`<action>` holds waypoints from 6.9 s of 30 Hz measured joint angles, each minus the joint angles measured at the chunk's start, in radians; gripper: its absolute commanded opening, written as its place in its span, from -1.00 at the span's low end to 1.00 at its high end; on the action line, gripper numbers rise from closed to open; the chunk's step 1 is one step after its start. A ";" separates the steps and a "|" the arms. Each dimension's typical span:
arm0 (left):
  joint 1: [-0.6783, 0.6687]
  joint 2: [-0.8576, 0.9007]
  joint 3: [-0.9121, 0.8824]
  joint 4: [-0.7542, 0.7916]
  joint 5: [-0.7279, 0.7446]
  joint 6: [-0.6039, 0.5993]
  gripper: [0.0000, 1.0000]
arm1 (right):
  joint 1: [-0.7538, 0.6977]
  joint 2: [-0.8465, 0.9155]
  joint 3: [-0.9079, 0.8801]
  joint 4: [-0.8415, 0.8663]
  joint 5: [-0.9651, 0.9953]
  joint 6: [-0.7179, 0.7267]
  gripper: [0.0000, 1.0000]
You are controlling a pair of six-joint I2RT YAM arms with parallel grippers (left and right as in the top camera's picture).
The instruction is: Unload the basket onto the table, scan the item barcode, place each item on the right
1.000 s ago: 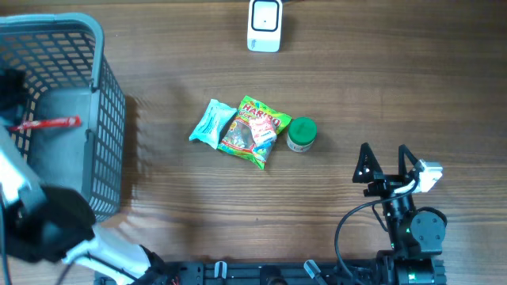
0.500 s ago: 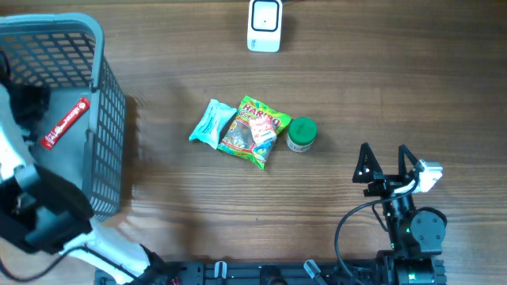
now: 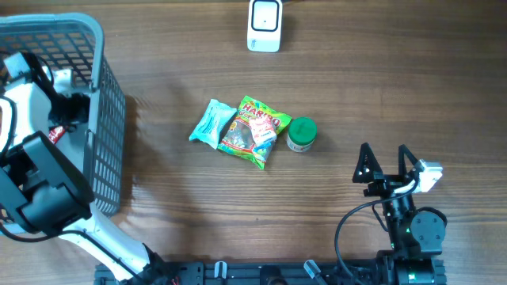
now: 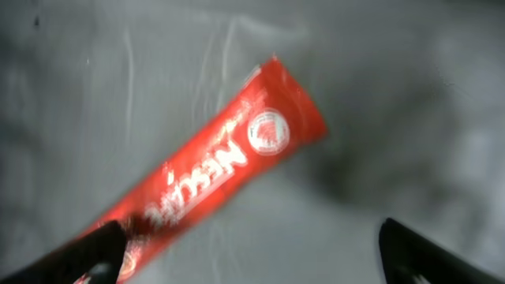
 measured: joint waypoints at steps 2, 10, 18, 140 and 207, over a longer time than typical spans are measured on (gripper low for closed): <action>0.013 0.003 -0.024 0.091 0.003 0.037 0.99 | 0.000 0.000 0.000 0.000 0.000 0.000 0.99; 0.061 0.003 -0.025 0.222 0.008 0.002 1.00 | 0.000 0.000 0.000 0.000 0.000 0.000 0.99; 0.066 0.046 -0.015 0.139 0.037 -0.117 1.00 | 0.000 0.000 0.000 0.000 0.000 0.000 0.99; -0.718 -1.388 -0.050 0.342 -0.193 -0.315 1.00 | 0.022 1.227 1.379 -1.114 -0.436 0.010 0.99; -0.718 -2.024 -0.443 0.663 -0.091 -0.308 1.00 | 0.398 1.727 1.511 -1.496 -0.417 0.131 0.07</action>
